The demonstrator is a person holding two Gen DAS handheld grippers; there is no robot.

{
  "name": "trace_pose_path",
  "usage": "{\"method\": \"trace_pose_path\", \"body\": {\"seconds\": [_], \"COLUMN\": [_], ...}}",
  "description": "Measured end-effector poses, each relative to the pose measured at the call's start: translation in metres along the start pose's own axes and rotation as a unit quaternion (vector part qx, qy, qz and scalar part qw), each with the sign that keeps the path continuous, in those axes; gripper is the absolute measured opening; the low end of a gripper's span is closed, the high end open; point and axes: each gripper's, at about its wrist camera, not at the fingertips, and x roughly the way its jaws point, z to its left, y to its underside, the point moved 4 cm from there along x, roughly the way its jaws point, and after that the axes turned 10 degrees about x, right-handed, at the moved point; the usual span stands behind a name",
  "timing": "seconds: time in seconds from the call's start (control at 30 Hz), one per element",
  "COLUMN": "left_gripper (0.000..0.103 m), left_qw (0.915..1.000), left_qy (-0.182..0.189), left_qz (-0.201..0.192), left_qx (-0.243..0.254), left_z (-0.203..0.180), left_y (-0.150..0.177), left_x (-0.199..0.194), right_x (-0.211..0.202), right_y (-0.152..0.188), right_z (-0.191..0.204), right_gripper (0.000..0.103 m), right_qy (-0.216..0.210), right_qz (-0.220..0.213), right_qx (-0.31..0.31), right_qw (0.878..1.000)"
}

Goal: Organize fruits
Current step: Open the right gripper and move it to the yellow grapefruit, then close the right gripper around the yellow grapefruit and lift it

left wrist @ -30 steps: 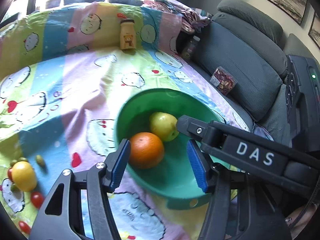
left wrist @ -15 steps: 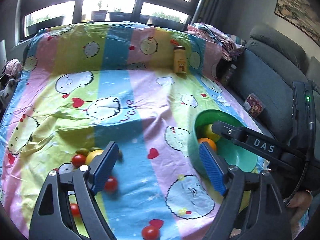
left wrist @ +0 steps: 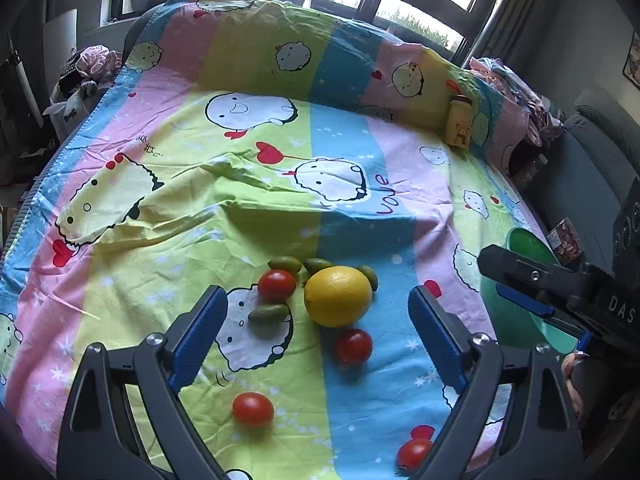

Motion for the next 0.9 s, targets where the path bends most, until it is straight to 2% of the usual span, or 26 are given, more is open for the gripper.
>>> {"method": "trace_pose_path", "body": {"seconds": [0.2,0.33,0.47,0.57,0.63,0.83,0.9], "left_gripper": [0.092,0.086,0.082,0.080,0.071,0.069,0.069], "left_qw": [0.9999,0.9991,0.9987,0.9982,0.9976,0.9964,0.9962], "left_qy": [0.000,0.016,0.025,0.029,0.037,0.057,0.060], "left_qz": [0.013,0.035,0.043,0.051,0.057,0.060,0.060], "left_qx": [0.009,-0.016,-0.012,-0.008,-0.014,-0.017,-0.019], "left_z": [0.002,0.008,0.006,0.004,0.004,0.000,0.000], "left_y": [0.008,0.012,0.013,0.014,0.015,0.014,0.014], "left_x": [0.013,0.030,0.038,0.045,0.050,0.058,0.060], "right_x": [0.044,0.061,0.077,0.087,0.091,0.104,0.109], "right_y": [0.012,0.012,0.011,0.011,0.011,0.015,0.017], "right_z": [0.007,0.011,0.013,0.014,0.015,0.019,0.021], "right_gripper": [0.083,0.083,0.083,0.083,0.083,0.083,0.080], "right_qy": [-0.011,-0.028,-0.054,-0.058,-0.057,-0.054,-0.050], "right_qz": [0.072,0.099,0.123,0.134,0.137,0.153,0.158], "right_qx": [0.011,0.019,0.043,0.046,0.046,0.035,0.027], "right_qw": [0.997,0.995,0.990,0.988,0.988,0.986,0.986]}}
